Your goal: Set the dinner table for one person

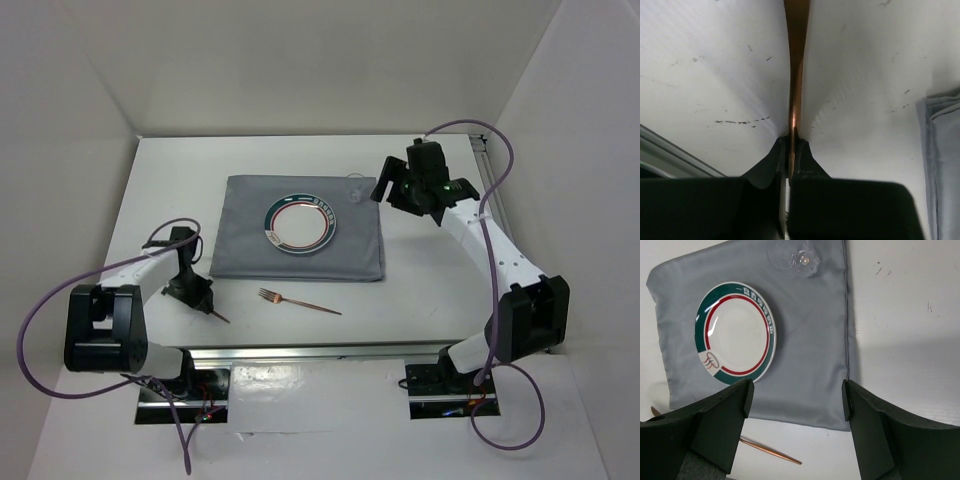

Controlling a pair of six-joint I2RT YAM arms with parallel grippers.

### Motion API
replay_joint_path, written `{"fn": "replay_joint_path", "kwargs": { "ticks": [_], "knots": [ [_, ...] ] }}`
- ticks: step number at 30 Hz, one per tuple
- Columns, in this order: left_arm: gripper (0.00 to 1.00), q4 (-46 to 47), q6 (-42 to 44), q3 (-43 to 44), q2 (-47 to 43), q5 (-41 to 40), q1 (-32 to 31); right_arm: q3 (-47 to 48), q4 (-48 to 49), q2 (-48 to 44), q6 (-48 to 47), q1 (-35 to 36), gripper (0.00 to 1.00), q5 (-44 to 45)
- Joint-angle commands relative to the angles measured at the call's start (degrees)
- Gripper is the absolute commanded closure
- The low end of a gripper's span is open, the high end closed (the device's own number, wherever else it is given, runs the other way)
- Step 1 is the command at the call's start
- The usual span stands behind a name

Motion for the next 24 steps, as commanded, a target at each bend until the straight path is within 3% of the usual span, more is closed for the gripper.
{"fn": "replay_joint_path", "kwargs": {
  "ticks": [1, 8, 12, 15, 24],
  "knots": [
    [0.99, 0.9, -1.2, -4.3, 3.4, -1.5, 1.3, -0.3, 0.7, -2.7, -1.3, -0.1, 0.17, 0.6],
    [1.00, -10.1, 0.9, 6.2, -12.9, -10.9, 1.8, 0.8, -0.4, -3.2, -1.3, -0.6, 0.17, 1.2],
    [1.00, -6.0, 13.4, 13.6, -18.2, -13.1, 0.1, 0.8, -1.0, -3.8, -1.3, -0.6, 0.17, 1.2],
    [1.00, -6.0, 24.8, 21.5, -13.0, -13.1, -2.8, 0.8, -1.0, -4.3, -1.3, -0.6, 0.17, 0.6],
    [1.00, -5.1, 38.0, 36.3, 10.2, -8.9, -15.1, -0.9, -3.9, -6.5, 0.4, -0.6, 0.17, 1.2]
  ]
}}
